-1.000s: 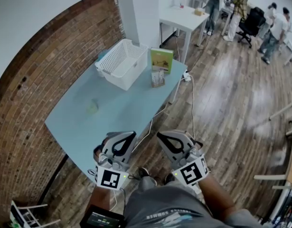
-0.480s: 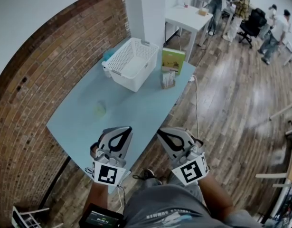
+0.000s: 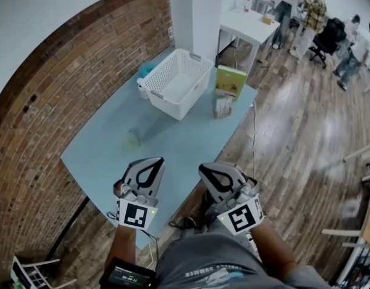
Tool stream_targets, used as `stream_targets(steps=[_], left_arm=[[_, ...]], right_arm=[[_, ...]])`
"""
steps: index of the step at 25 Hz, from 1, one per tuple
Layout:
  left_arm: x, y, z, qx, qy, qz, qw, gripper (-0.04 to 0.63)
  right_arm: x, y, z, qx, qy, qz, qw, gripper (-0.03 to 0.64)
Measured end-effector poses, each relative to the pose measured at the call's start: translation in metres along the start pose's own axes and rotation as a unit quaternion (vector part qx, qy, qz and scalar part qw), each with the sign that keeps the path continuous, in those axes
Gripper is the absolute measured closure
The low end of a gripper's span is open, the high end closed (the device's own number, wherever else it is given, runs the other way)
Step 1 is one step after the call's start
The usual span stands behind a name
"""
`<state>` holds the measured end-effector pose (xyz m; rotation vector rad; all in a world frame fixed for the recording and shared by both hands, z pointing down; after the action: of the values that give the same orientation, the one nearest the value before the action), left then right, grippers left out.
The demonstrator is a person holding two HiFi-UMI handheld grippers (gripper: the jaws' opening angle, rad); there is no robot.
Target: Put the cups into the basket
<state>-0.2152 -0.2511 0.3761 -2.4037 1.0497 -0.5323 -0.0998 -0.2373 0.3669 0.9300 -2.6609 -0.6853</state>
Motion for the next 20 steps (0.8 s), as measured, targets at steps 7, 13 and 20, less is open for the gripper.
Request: stream_targets(steps=[7,13,20], left_arm=[[0.020,0.023,-0.039,-0.014,0.049,0.016,0.9986,0.597],[0.034,0.038,-0.078,-0.034,0.090,0.022,0.9951,0.595],[0.051,0.049,-0.134,-0.070,0.133,0.030,0.9882,0.594]], right_arm=[[0.024,-0.019,-0.013,0.010,-0.007,0.018,1.000,0.603],[0.043,-0.031,-0.028,0.020,-0.006,0.031,0.999,0.603],[0.055,-0.042,-0.049,0.030,0.004,0.040,0.999,0.603]])
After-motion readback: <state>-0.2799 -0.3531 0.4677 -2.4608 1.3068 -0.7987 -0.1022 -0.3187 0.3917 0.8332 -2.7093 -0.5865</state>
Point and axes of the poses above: the fingertips, and each gripper's own axes: x forward along the fingers, y to its left, z out of its top, the point moved 2 cm from there along -x, backward along the fingers, and after that the axes turned 4 degrees about -z, right-handed, at the moved point
